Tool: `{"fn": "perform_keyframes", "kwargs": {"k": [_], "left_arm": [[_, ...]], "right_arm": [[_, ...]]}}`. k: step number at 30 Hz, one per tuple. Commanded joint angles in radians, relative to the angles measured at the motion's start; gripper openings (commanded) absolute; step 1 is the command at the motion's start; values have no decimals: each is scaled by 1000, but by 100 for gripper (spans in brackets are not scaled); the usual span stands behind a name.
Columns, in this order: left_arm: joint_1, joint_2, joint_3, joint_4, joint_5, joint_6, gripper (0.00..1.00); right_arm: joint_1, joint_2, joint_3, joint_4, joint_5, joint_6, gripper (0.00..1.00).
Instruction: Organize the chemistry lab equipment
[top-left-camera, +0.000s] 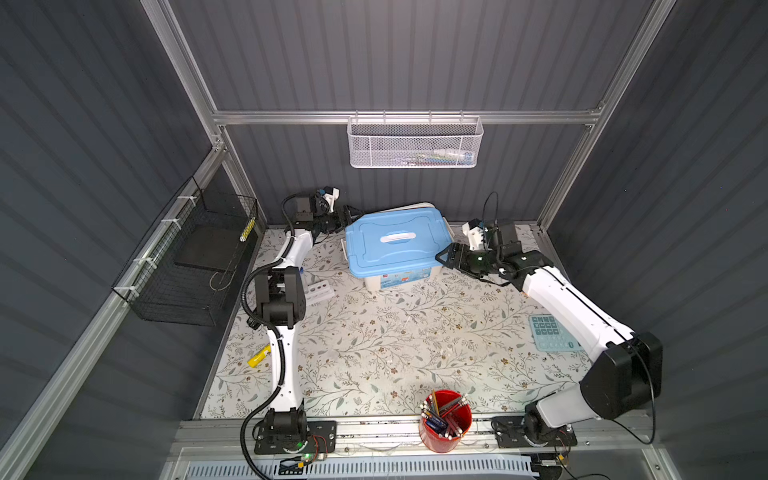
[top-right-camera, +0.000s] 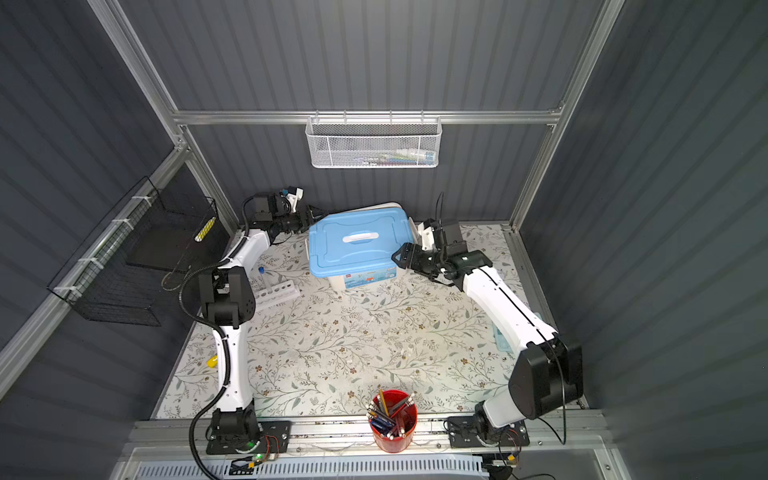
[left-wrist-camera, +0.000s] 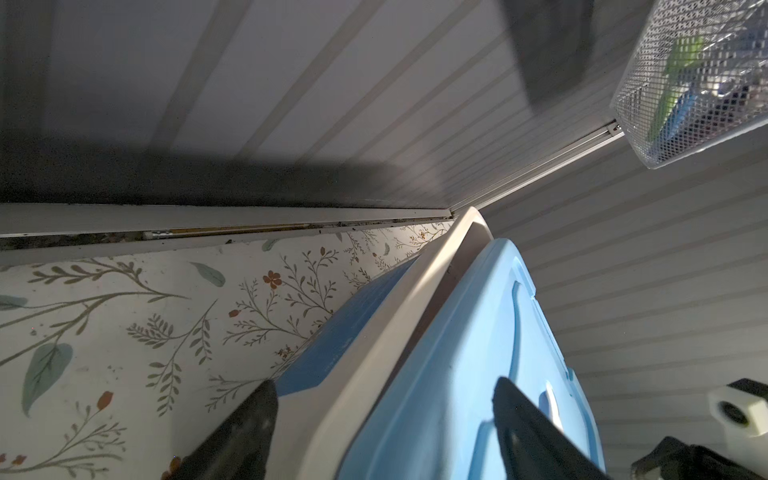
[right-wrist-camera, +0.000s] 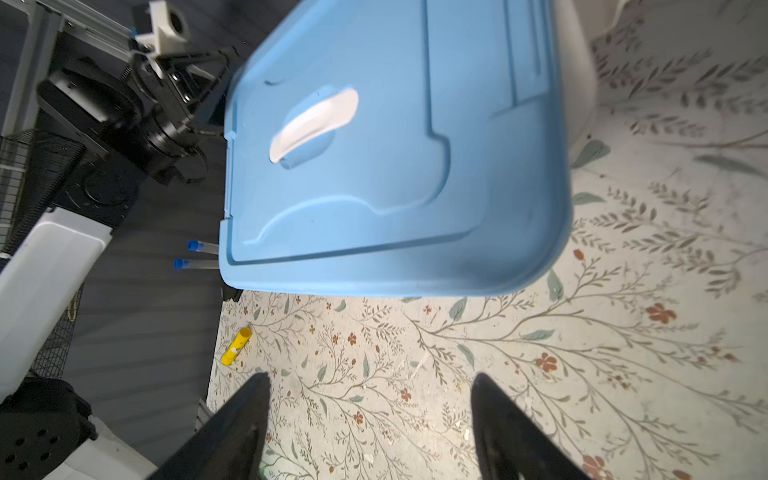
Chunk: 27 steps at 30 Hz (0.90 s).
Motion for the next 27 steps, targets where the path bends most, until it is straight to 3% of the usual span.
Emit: {"fn": "perform_keyframes", "kwargs": {"k": [1, 20, 27], "left_arm": [[7, -53, 16, 12, 1, -8, 81], [9, -72, -8, -3, 10, 22, 81], [10, -86, -30, -1, 10, 32, 81]], "right_arm": [[8, 50, -29, 30, -57, 42, 76], [-34, 185, -9, 371, -69, 325, 72], [-69, 186, 33, 372, -50, 337, 66]]}}
